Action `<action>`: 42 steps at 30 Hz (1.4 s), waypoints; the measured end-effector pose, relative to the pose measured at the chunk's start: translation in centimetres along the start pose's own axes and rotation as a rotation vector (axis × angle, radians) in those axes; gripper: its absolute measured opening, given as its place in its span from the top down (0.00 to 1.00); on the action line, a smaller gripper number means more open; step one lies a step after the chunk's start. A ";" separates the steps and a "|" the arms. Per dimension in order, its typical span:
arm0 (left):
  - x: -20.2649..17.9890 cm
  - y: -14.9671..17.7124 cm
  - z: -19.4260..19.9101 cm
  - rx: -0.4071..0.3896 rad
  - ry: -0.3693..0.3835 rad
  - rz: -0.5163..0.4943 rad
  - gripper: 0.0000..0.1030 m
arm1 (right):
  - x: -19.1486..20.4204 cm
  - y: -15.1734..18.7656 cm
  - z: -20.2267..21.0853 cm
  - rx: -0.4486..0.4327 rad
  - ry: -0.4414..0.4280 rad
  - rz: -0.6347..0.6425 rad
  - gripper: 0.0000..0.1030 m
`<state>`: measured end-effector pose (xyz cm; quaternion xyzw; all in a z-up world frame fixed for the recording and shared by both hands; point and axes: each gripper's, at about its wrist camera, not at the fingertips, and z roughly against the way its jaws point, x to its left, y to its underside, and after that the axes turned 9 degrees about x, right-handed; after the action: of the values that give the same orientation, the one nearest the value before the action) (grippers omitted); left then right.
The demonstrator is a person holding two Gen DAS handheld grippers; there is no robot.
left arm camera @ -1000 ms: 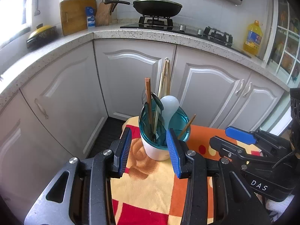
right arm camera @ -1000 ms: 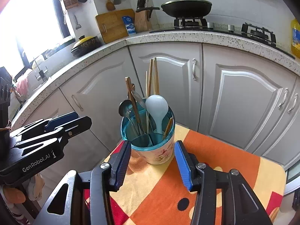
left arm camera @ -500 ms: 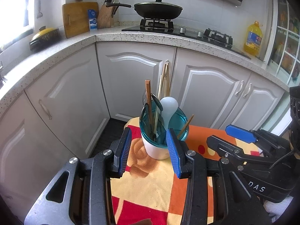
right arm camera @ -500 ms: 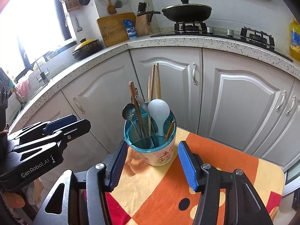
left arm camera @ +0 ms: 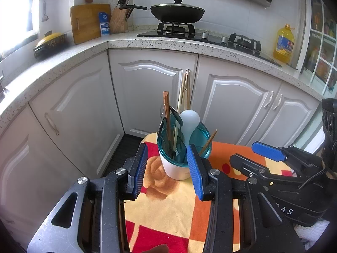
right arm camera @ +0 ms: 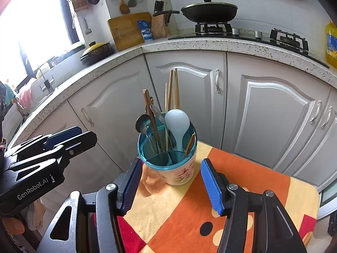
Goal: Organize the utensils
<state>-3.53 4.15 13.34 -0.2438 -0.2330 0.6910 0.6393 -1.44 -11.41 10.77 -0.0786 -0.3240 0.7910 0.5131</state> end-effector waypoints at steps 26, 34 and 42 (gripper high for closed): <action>0.4 0.1 -0.5 0.015 0.000 0.012 0.64 | -0.1 0.0 -0.6 0.027 -0.005 0.005 0.44; 0.5 0.0 -0.5 0.013 0.007 0.012 0.64 | -0.2 -0.1 -0.9 0.036 -0.004 0.006 0.44; 0.3 -0.2 -0.3 0.002 0.007 0.007 0.64 | -0.1 -0.3 -1.0 0.040 -0.007 0.009 0.44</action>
<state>-3.24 4.48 13.20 -0.2462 -0.2293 0.6926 0.6381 -0.71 -10.99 10.17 -0.0670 -0.3095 0.7998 0.5099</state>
